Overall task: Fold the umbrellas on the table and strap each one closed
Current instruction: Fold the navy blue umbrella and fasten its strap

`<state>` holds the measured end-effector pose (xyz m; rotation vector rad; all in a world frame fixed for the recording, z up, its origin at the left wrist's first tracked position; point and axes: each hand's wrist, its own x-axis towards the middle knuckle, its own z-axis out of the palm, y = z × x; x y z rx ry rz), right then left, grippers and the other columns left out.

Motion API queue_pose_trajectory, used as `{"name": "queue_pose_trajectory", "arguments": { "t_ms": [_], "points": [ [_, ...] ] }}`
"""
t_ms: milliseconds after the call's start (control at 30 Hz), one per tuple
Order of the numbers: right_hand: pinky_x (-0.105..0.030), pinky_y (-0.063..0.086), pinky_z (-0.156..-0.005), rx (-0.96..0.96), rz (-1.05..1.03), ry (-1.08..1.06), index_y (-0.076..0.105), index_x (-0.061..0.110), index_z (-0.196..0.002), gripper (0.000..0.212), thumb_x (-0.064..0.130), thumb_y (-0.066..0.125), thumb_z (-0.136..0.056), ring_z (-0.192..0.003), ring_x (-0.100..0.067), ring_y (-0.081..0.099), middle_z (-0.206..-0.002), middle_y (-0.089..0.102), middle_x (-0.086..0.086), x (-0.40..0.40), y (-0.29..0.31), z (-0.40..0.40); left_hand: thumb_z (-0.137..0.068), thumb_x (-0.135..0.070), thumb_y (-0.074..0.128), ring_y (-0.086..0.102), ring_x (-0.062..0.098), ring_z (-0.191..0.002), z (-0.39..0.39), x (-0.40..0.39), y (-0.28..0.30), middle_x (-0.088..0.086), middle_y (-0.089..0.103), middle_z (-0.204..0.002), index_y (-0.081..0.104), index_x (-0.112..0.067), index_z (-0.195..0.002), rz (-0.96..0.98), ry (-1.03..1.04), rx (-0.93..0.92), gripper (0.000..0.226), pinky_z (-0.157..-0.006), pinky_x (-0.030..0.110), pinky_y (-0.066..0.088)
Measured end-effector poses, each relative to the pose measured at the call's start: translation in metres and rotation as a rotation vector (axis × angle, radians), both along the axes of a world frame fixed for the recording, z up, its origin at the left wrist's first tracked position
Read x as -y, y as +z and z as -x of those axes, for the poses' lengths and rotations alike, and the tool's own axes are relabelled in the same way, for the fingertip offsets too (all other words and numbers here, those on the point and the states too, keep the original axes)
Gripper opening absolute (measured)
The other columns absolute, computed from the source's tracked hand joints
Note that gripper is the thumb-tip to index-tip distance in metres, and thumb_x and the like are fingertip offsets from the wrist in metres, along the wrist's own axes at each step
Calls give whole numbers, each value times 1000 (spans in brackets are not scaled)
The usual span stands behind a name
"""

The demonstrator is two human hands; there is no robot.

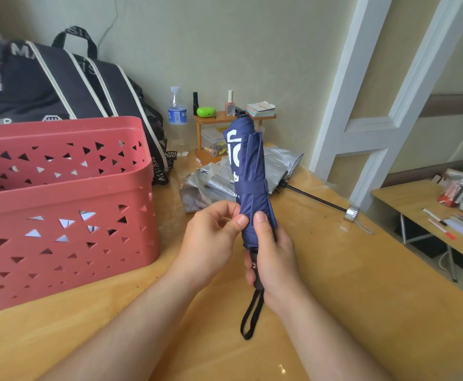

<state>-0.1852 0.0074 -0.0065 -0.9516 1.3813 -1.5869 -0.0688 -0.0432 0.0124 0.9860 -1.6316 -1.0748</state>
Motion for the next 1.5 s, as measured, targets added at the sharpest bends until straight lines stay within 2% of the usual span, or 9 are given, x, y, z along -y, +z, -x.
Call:
{"name": "queue_pose_trajectory", "arguments": {
  "t_ms": [333, 400, 533, 667, 867, 1067, 1267, 1433, 1500],
  "points": [
    [-32, 42, -51, 72, -64, 33, 68, 18, -84, 81, 85, 23, -86, -51, -22, 51, -62, 57, -7, 6, -4, 8, -102, -13, 61, 56, 14, -81, -1, -4, 4, 1, 64, -85, 63, -30, -92, 63, 11, -89, 20, -80, 33, 46],
    [-37, 47, -57, 34, -32, 5, 72, 27, -79, 81, 91, 22, -82, -57, -22, 56, -64, 61, -6, 10, -10, 10, -98, -30, 65, 62, 14, -85, 1, -6, 5, -2, 69, -91, 68, -31, -93, 116, 3, -47, 6, -82, 34, 50],
    [-37, 48, -60, -40, 26, -6, 74, 31, -99, 69, 81, 27, -94, -65, -22, 61, -76, 71, -3, 13, -15, 9, -91, -56, 70, 63, 8, -78, 1, -8, 4, -8, 69, -85, 66, -33, -86, 245, 115, 140, 24, -70, 25, 49],
    [-33, 58, -67, -27, 51, -33, 72, 37, -112, 49, 62, 31, -103, -78, -11, 70, -94, 78, 7, 11, -13, 10, -97, -41, 70, 66, 12, -77, 0, -6, 7, -7, 72, -83, 67, -27, -84, 185, 128, 133, 19, -72, 33, 52],
    [-35, 52, -61, -64, 75, -71, 72, 40, -99, 42, 55, 34, -109, -67, -17, 63, -79, 72, 4, 13, -13, 12, -97, -30, 72, 66, 8, -77, -7, 0, 10, -11, 72, -80, 64, -28, -84, 167, 40, 182, 16, -76, 34, 52],
    [-52, 56, -97, -164, 98, -70, 59, 50, -126, 42, 73, 49, -92, -109, -11, 69, -117, 73, 17, 17, -20, 9, -92, -16, 73, 64, 7, -81, 0, -11, 12, -11, 67, -89, 63, -32, -95, 342, 182, 186, 19, -72, 21, 47],
    [-47, 59, -68, -495, 134, -208, 45, 53, -119, 43, 74, 57, -83, -86, -14, 68, -100, 69, 14, 10, -19, 19, -94, -41, 73, 72, 10, -81, 0, -4, 9, -6, 78, -87, 71, -25, -87, 59, 109, 26, 18, -77, 35, 55],
    [-51, 57, -90, -423, 135, -169, 46, 55, -132, 48, 80, 35, -91, -115, -13, 63, -128, 63, 19, 13, -20, 14, -97, -37, 73, 71, 11, -81, -2, 3, 3, -2, 76, -93, 69, -23, -86, 68, 104, 15, 18, -77, 31, 51],
    [-54, 56, -90, -401, 113, -130, 55, 47, -130, 58, 82, 28, -93, -108, -11, 65, -121, 67, 17, 15, -21, 15, -99, -33, 70, 68, 10, -82, -3, 4, 2, 3, 75, -96, 68, -21, -87, 61, 39, -16, 17, -79, 31, 49]
  ]
}}
